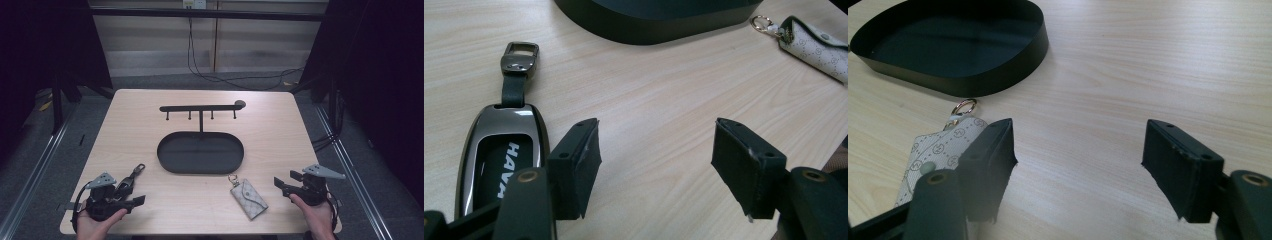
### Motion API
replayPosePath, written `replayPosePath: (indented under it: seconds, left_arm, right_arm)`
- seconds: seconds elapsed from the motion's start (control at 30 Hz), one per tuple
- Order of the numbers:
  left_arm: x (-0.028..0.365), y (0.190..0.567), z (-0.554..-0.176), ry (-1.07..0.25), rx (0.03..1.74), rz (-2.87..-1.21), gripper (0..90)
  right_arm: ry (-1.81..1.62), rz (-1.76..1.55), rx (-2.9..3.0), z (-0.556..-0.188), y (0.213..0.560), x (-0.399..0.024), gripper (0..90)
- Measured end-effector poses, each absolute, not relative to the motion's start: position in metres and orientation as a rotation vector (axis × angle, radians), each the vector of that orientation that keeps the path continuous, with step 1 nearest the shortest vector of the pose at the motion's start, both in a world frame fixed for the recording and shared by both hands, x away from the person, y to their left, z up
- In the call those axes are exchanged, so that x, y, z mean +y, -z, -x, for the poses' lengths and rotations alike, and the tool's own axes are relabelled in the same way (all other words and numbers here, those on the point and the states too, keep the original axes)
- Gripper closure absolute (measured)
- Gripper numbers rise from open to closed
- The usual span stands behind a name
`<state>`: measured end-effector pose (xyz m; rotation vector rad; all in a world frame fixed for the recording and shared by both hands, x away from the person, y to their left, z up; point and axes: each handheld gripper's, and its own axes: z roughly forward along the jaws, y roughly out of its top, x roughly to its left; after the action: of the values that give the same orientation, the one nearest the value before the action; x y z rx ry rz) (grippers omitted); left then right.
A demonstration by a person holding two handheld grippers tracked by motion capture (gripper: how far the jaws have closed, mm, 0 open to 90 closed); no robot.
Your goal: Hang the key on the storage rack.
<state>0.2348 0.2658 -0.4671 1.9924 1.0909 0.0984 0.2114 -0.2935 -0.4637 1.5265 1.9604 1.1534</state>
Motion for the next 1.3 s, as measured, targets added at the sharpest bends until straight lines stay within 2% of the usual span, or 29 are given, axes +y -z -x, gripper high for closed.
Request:
replayPosePath:
  seconds: [0.23, 0.5, 0.57, 0.67, 0.87, 1.03, 1.17, 1.3]
  left_arm:
    - [0.261, 0.466, -0.234, -0.101, 1.073, -2.005, 38.3]
    - [0.267, 0.457, -0.231, -0.118, 1.050, -1.984, 48.6]
    - [0.265, 0.456, -0.234, -0.116, 1.043, -2.010, 48.3]
    - [0.262, 0.455, -0.240, -0.150, 1.064, -2.034, 42.4]
    - [0.262, 0.447, -0.250, -0.156, 1.094, -2.058, 40.4]
    - [0.256, 0.438, -0.258, -0.147, 1.116, -2.103, 31.5]
    - [0.243, 0.426, -0.266, -0.165, 1.098, -2.178, 33.0]
    - [0.240, 0.417, -0.275, -0.178, 1.110, -2.204, 39.7]
  right_arm:
    - [-1.154, -1.504, 1.979, -0.211, 0.463, -0.292, 31.4]
    - [-1.152, -1.504, 1.973, -0.209, 0.462, -0.291, 32.7]
    - [-1.143, -1.497, 1.986, -0.209, 0.463, -0.290, 32.7]
    - [-1.149, -1.502, 1.984, -0.209, 0.462, -0.291, 32.7]
    - [-1.149, -1.507, 1.989, -0.210, 0.463, -0.291, 32.2]
    - [-1.146, -1.516, 1.988, -0.210, 0.464, -0.291, 31.5]
    - [-1.139, -1.523, 1.991, -0.211, 0.464, -0.291, 31.3]
    - [-1.138, -1.524, 1.993, -0.211, 0.464, -0.291, 31.1]
